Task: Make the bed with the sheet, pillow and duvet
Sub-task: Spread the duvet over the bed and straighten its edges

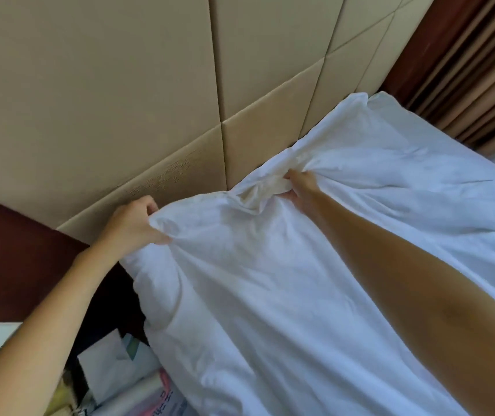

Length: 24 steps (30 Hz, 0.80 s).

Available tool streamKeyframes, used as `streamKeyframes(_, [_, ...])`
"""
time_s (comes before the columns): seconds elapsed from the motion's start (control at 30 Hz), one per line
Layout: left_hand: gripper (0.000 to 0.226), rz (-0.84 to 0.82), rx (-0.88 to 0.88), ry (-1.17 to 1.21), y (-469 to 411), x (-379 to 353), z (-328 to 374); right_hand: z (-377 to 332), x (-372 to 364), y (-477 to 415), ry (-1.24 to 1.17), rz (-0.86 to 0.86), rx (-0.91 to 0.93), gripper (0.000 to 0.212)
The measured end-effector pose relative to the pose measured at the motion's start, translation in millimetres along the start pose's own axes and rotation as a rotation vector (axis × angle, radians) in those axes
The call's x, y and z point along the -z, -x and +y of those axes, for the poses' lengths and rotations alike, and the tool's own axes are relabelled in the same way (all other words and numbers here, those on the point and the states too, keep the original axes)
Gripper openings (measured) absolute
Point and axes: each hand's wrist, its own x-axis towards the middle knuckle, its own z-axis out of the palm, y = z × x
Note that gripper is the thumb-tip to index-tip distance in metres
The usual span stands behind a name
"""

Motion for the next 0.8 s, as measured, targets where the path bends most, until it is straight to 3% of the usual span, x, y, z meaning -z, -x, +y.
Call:
streamKeyframes(0.1, [0.043,-0.195,0.005,0.108,-2.6,-0.6,-21.7,15.7,-1.5,3.8,-0.078,0.033,-0.016,0.028])
streamKeyframes(0.2, [0.07,-0.731,0.074,0.259,-1.3,-23.0,-43.4,18.7,0.6,3.1,-0.094,0.063,-0.02,0.036])
streamKeyframes(0.27, [0.081,-0.875,0.126,0.132,0.4,-49.0,-60.7,20.2,1.4,1.3,-0.066,0.073,-0.037,0.038])
streamKeyframes(0.33, [0.062,-0.672,0.149,-0.111,3.7,-75.2,-77.4,22.8,2.5,2.3,-0.052,0.073,-0.046,0.038])
streamKeyframes(0.4, [0.026,-0.287,0.135,-0.352,8.3,-83.3,-82.9,24.2,2.1,1.9,-0.066,0.071,-0.049,0.035])
streamKeyframes(0.5, [0.011,0.063,0.073,-0.467,11.1,-70.9,-74.7,23.2,1.4,-0.4,-0.053,0.071,-0.042,0.025])
streamKeyframes(0.63, [0.024,0.108,-0.017,-0.633,4.2,-67.1,-79.1,19.3,-0.7,-4.1,0.037,0.082,-0.069,0.024])
streamKeyframes(0.8, [0.041,0.006,0.156,-0.784,-5.2,-86.4,-78.2,29.6,-4.2,-6.4,0.011,-0.034,-0.118,0.023])
